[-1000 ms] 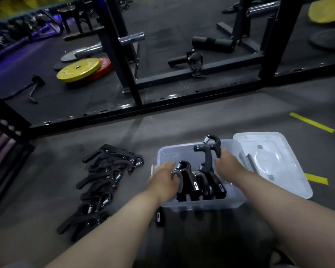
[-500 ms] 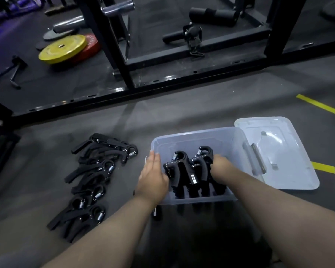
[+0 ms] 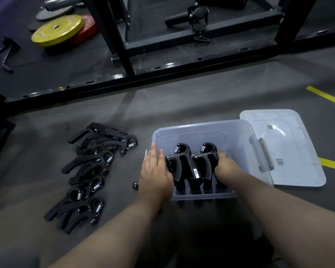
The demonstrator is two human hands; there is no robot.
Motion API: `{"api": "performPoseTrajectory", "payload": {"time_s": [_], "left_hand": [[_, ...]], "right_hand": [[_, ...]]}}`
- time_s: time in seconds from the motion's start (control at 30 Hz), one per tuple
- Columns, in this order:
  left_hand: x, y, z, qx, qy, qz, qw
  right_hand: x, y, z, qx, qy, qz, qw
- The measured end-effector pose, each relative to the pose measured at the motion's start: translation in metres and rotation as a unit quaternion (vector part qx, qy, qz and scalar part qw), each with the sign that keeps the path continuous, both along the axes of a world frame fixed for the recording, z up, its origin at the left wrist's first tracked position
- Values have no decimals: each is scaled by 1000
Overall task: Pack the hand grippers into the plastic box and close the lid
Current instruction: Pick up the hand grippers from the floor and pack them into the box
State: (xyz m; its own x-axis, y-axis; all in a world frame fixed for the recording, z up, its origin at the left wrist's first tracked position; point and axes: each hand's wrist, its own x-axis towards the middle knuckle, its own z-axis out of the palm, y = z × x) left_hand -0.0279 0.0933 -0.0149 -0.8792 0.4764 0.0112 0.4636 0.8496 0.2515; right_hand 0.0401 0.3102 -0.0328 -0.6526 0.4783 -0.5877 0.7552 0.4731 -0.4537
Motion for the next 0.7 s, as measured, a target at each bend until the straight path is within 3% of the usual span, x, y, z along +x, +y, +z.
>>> {"api": "performPoseTrajectory", "payload": {"time_s": [0.17, 0.27, 0.33, 0.57, 0.7], "left_hand": [[1, 0, 1, 27, -2, -10, 1000], [1, -1, 0, 50, -7, 1, 999], [0, -2, -1, 67, -15, 7, 998], [-5, -6, 1, 199, -78, 39, 976], [-14, -26, -2, 265, -117, 184, 939]], "right_hand": [[-3, -9, 4, 30, -22, -21, 999], [-10, -14, 13, 132, 50, -1, 990], [-20, -20, 19, 150, 97, 1, 984], [-58, -83, 36, 83, 252, 98, 959], [-70, -136, 42, 43, 304, 167, 937]]}}
